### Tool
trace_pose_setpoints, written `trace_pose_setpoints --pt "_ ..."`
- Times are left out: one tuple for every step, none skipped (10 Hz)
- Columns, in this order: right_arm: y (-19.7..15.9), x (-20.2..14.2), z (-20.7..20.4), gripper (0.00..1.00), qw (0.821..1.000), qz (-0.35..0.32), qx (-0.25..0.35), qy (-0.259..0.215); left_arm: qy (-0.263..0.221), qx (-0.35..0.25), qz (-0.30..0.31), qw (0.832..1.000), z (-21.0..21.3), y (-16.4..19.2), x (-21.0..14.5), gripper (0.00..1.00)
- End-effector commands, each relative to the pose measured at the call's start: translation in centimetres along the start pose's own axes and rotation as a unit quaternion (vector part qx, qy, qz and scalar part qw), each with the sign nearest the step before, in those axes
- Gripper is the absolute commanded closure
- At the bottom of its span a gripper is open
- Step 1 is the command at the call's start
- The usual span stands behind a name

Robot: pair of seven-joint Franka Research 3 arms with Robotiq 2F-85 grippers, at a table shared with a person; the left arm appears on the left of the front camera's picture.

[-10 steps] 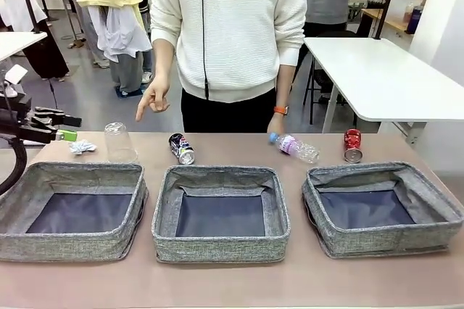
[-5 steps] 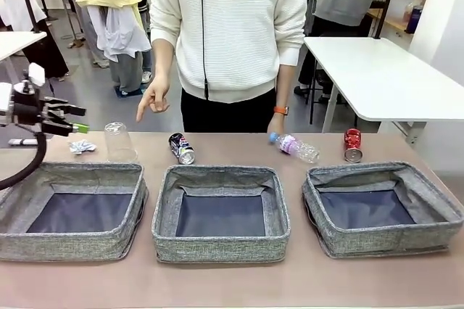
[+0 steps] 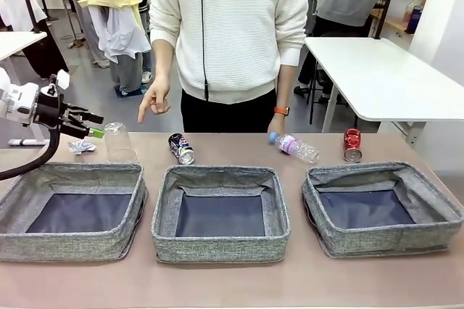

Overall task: Sort the waste into the appropriate baskets.
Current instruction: Pick up the waste item pointed out by the person.

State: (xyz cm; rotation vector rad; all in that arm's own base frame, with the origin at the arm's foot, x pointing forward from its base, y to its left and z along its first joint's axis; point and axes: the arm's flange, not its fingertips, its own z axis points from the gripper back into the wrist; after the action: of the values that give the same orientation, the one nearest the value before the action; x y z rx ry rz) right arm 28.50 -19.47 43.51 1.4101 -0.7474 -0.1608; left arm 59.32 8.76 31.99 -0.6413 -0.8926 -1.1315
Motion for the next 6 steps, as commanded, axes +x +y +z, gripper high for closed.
trace_pose_setpoints --pt "0.1 0.2 -0.2 0.0 1.0 0.014 0.009 -0.007 -0.001 -0.029 0.0 1.0 -0.7 -0.3 0.1 0.0" --pt "0.1 0.2 -0.2 0.0 1.0 0.014 0.009 -0.007 0.006 -0.037 -0.003 0.999 -2.2 -0.8 0.1 0.0" --pt "0.1 0.2 -0.2 0.0 1.0 0.014 0.009 -0.007 0.013 -0.047 -0.003 0.999 -3.2 -1.1 0.0 0.0" --pt "0.1 0.2 -0.2 0.0 1.0 0.014 0.009 -0.007 0.019 -0.058 -0.002 0.998 -4.1 -1.4 -0.1 0.0" --pt "0.1 0.2 -0.2 0.0 1.0 0.014 0.009 -0.007 0.024 -0.066 0.001 0.998 -4.9 -1.7 -0.2 0.0" --pt "0.1 0.2 -0.2 0.0 1.0 0.014 0.009 -0.007 0.035 -0.064 0.008 0.997 -5.7 -1.7 -0.5 0.0"
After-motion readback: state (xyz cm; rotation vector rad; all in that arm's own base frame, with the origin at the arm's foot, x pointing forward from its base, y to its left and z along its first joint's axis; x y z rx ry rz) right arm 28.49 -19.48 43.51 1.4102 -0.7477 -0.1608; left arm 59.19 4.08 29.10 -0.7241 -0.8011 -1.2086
